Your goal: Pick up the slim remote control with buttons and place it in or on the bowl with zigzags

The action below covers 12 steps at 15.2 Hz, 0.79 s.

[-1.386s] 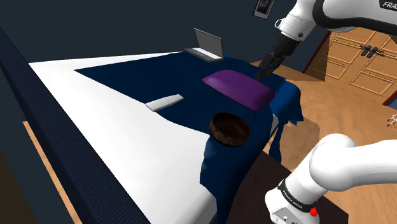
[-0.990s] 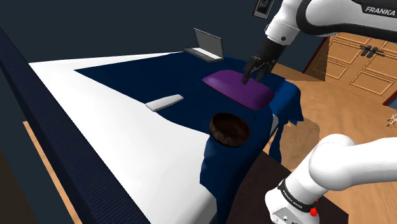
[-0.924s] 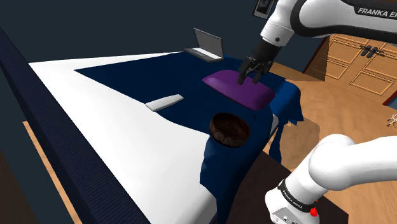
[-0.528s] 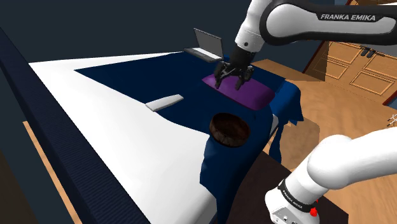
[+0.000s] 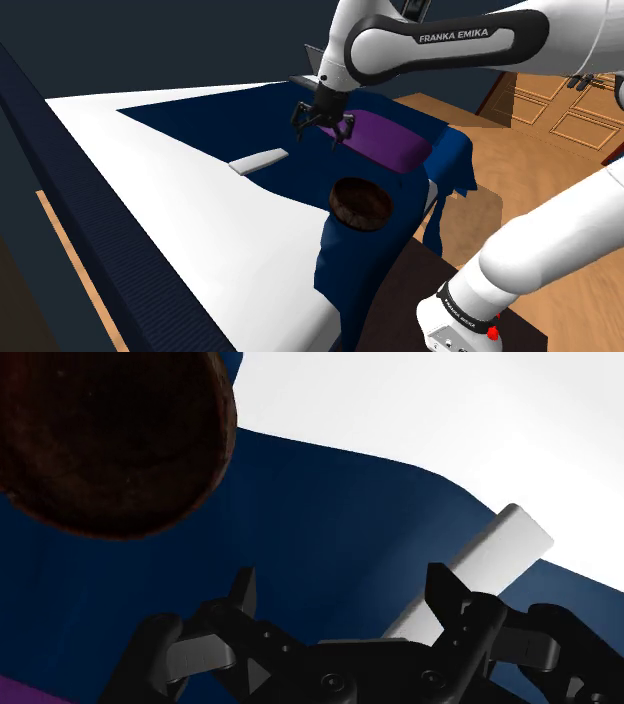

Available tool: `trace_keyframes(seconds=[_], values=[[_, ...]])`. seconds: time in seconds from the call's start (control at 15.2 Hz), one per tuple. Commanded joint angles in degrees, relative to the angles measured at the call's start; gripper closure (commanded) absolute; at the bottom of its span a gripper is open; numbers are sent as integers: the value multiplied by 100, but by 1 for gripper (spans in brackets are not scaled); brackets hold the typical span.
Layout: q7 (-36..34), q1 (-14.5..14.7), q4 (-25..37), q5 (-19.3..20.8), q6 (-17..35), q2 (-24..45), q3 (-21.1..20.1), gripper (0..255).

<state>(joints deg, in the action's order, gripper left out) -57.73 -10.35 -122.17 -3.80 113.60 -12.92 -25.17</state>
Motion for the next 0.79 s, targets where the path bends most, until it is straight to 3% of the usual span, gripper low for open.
trace_keyframes(seconds=[0.0, 0.33, 0.73], values=[[-730, -76, 298, 182, 109, 491, -181, 0], [-2384, -72, 1286, 808, 184, 1838, -353, 0], [-4010, 271, 2708, 1381, 27, 3381, -85, 0]])
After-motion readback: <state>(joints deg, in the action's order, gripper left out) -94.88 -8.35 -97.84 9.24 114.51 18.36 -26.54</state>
